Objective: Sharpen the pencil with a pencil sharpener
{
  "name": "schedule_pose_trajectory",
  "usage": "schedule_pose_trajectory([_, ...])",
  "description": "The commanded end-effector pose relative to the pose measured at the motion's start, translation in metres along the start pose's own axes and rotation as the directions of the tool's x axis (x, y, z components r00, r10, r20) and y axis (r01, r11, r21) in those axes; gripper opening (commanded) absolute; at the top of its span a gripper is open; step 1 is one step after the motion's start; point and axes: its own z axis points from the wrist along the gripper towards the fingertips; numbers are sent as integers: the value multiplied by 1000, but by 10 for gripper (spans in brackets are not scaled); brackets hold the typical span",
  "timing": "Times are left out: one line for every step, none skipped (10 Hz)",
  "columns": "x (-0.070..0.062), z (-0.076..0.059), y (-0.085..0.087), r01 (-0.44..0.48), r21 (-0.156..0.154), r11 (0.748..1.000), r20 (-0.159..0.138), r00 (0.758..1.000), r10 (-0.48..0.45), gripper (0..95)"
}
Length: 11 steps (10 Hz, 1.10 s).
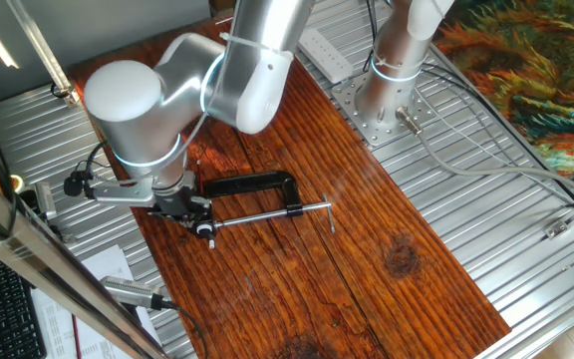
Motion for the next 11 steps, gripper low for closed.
schedule_pose_trajectory([0, 2, 5, -27, -27, 999, 55, 998, 29, 0])
schedule_pose_trajectory([-6, 5, 9, -39, -36, 999, 69, 997, 42, 0])
schedule_pose_trajectory([-13, 5, 11, -33, -36, 999, 70, 997, 35, 0])
schedule_pose_trajectory([-18, 4, 12, -17, -35, 999, 68, 997, 19, 0])
schedule_pose_trajectory([-27, 5, 14, -20, -30, 999, 56, 998, 21, 0])
schedule_pose_trajectory([-29, 9, 13, -24, -33, 999, 64, 998, 27, 0])
schedule_pose_trajectory([-30, 12, 11, -25, -37, 999, 71, 997, 28, 0])
schedule_pose_trajectory([-33, 16, 8, -19, -37, 999, 70, 997, 22, 190])
schedule_pose_trajectory([-34, 18, 6, -22, -38, 999, 70, 997, 25, 190])
schedule_pose_trajectory([-39, 23, 3, -10, -43, 999, 63, 998, 12, 190])
schedule_pose_trajectory([-41, 27, 3, -3, -47, 999, 61, 998, 6, 190])
